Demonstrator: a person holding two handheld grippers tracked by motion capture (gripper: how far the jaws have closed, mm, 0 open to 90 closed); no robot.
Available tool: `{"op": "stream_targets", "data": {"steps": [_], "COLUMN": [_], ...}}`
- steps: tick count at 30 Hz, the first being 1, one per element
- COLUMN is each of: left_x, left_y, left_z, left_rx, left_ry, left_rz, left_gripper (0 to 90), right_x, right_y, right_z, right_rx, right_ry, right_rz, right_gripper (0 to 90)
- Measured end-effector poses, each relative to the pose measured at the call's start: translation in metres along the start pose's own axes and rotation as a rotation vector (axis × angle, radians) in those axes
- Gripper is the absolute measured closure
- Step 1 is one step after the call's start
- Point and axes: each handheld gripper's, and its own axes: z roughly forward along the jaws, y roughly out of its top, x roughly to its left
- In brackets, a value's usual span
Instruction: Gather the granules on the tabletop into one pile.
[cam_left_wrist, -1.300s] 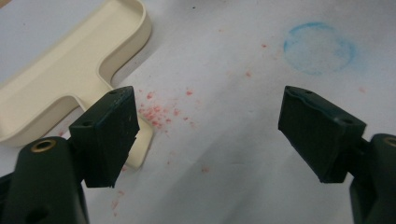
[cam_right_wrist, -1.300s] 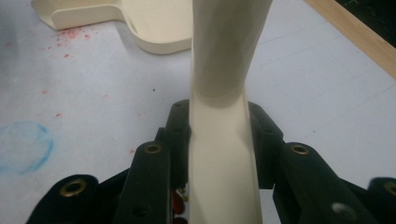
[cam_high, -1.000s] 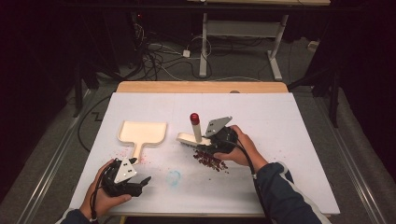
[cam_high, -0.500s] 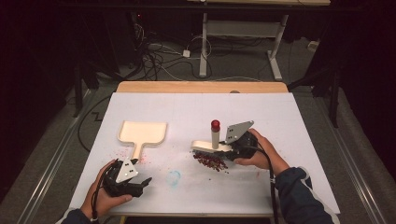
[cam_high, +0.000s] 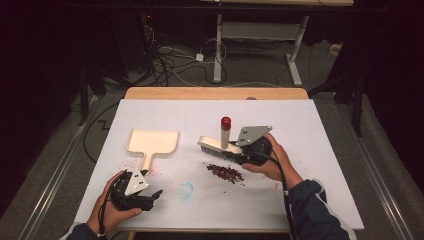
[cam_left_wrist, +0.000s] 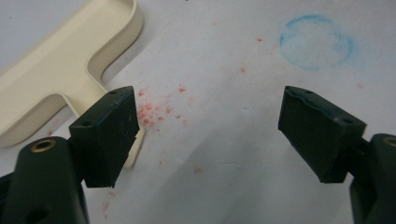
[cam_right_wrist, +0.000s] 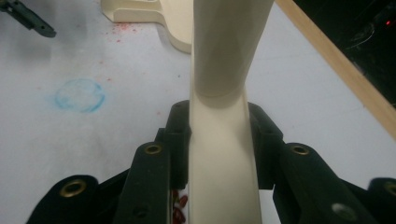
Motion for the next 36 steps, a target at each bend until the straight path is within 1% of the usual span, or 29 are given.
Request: {"op": "stream_targets", "data": {"steps": [3, 7, 8, 11, 12, 15, 17, 18, 19, 20, 21, 23, 24, 25, 26, 27, 28, 31, 33, 34, 36], "left_x": [0.0, 0.001, 0.001, 0.001, 0.001, 0.001, 0.001, 0.001, 0.0, 0.0, 0.0, 0.0, 0.0, 0.0, 0.0, 0.0, 0.0, -0.001, 0.0, 0.0, 0.0], "left_y": [0.0, -0.002, -0.002, -0.002, -0.003, -0.003, -0.003, -0.003, -0.003, -0.003, -0.003, -0.003, -0.002, -0.002, -0.002, -0.002, -0.002, -0.002, -0.002, -0.002, -0.002], "left_z": [-0.001, -0.001, -0.001, -0.001, -0.002, -0.003, -0.003, -0.003, -0.003, -0.002, -0.002, -0.002, -0.001, -0.001, -0.001, -0.001, -0.001, 0.0, -0.001, 0.0, 0.0], "left_rx": [-0.002, 0.004, 0.002, 0.002, 0.004, -0.003, 0.0, 0.001, 0.007, 0.007, 0.007, 0.008, 0.004, 0.006, 0.008, 0.008, 0.012, 0.012, 0.012, 0.012, 0.011], "left_ry": [0.003, -0.001, 0.003, 0.003, -0.001, 0.005, 0.006, 0.006, -0.001, -0.001, 0.0, -0.003, 0.001, 0.003, 0.003, 0.001, -0.005, -0.004, -0.004, -0.003, -0.003], "left_rz": [0.0, -0.013, -0.005, -0.005, -0.013, -0.005, -0.006, -0.004, -0.012, -0.011, -0.011, -0.014, -0.007, -0.005, -0.004, -0.005, -0.014, -0.016, -0.016, -0.017, -0.018], "left_gripper": [19.4, 19.4, 19.4, 19.3, 19.4, 19.3, 19.4, 19.4, 19.4, 19.4, 19.4, 19.4, 19.4, 19.4, 19.3, 19.4, 19.4, 19.4, 19.4, 19.3, 19.4], "right_x": [0.002, 0.004, 0.005, 0.009, 0.01, 0.015, 0.018, 0.018, 0.019, 0.019, 0.019, 0.018, 0.018, 0.018, 0.017, 0.018, 0.018, 0.017, 0.017, 0.016, 0.014], "right_y": [0.012, 0.02, 0.022, 0.024, 0.024, 0.021, 0.018, 0.016, 0.014, 0.012, 0.01, 0.004, 0.002, -0.001, -0.003, -0.005, -0.008, -0.014, -0.018, -0.019, -0.022], "right_z": [0.014, 0.036, 0.041, 0.053, 0.056, 0.061, 0.059, 0.057, 0.055, 0.052, 0.05, 0.044, 0.041, 0.038, 0.035, 0.031, 0.028, 0.016, 0.009, 0.005, -0.002], "right_rx": [0.004, 0.024, 0.033, 0.056, 0.064, 0.083, 0.084, 0.087, 0.086, 0.091, 0.09, 0.099, 0.102, 0.093, 0.097, 0.093, 0.091, 0.077, 0.072, 0.07, 0.047], "right_ry": [-0.01, 0.001, 0.002, 0.02, 0.033, 0.064, 0.095, 0.11, 0.115, 0.121, 0.123, 0.134, 0.141, 0.144, 0.148, 0.143, 0.143, 0.122, 0.091, 0.079, 0.064], "right_rz": [-0.04, -0.085, -0.097, -0.133, -0.141, -0.172, -0.178, -0.193, -0.2, -0.209, -0.206, -0.222, -0.223, -0.22, -0.231, -0.226, -0.233, -0.242, -0.244, -0.234, -0.218], "right_gripper": [67.5, 67.5, 67.5, 67.5, 67.5, 67.5, 67.6, 67.5, 67.5, 67.5, 67.5, 67.5, 67.5, 67.5, 67.5, 67.5, 67.5, 67.5, 67.5, 67.5, 67.5]}}
